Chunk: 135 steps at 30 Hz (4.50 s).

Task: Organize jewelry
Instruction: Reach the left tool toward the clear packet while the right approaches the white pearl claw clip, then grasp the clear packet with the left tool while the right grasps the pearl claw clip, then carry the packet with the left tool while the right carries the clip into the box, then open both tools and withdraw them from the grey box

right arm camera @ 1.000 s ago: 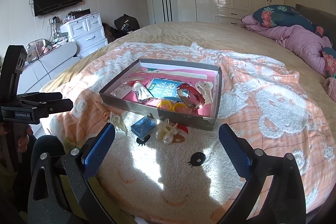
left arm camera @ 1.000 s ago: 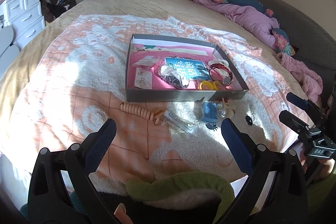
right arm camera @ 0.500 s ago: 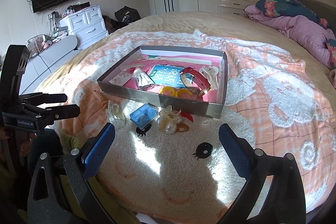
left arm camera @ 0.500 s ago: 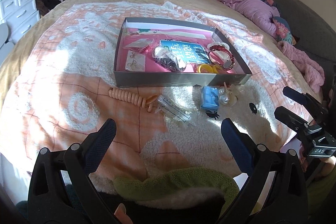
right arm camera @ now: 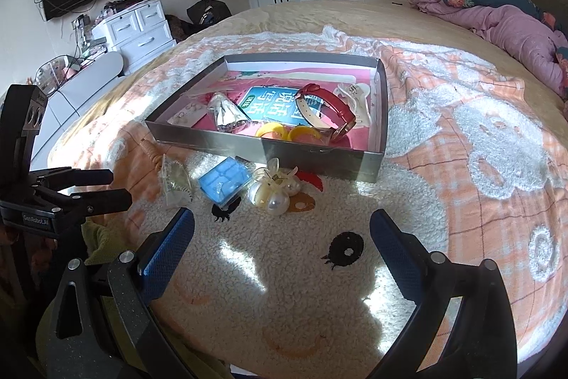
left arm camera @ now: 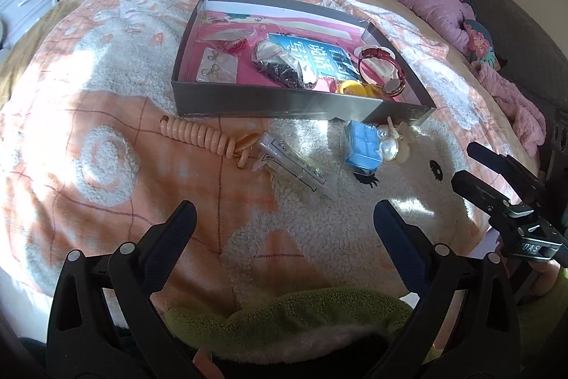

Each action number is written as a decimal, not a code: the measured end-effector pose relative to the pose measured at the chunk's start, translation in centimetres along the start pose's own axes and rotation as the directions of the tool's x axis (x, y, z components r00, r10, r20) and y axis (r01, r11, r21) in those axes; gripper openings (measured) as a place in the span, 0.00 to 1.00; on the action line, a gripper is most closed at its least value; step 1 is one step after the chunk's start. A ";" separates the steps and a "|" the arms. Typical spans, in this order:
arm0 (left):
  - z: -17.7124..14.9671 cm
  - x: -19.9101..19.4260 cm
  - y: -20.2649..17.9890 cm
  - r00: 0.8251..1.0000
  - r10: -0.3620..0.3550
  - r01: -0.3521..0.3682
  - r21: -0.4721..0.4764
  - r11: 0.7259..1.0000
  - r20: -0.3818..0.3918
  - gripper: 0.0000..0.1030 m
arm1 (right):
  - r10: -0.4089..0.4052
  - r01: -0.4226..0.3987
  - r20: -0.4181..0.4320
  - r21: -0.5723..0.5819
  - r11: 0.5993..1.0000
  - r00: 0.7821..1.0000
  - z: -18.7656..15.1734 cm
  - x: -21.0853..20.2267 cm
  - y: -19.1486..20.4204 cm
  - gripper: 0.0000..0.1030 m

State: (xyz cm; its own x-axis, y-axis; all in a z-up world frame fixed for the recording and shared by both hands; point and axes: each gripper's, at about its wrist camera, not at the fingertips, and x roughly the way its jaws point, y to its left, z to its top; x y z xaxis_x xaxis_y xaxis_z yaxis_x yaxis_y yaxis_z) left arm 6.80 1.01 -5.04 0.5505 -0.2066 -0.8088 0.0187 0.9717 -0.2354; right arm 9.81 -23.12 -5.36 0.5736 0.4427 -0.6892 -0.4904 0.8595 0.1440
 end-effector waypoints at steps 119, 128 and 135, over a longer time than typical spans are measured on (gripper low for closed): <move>10.3 4.7 2.6 0.991 0.056 -0.056 -0.003 0.998 0.125 0.23 | -0.120 0.116 0.068 0.052 0.992 0.990 7.3 5.9 -5.3 0.44; 10.3 4.8 2.6 0.992 0.053 -0.053 -0.001 0.999 0.118 0.23 | -0.116 0.113 0.049 0.069 0.991 0.992 6.8 6.8 -5.3 0.48; 10.1 5.0 2.5 0.992 0.057 -0.058 0.006 0.998 0.109 0.24 | -0.114 0.107 0.070 0.090 0.990 0.991 6.7 5.8 -5.3 0.66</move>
State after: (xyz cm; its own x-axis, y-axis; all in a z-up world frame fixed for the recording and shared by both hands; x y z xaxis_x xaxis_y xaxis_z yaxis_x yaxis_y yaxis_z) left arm 18.04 3.53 -4.16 0.6387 -0.1369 -0.7572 -0.0087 0.9827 -0.1850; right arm 20.10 -23.42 -5.36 0.6702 0.3590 -0.6496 -0.3652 0.9215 0.1325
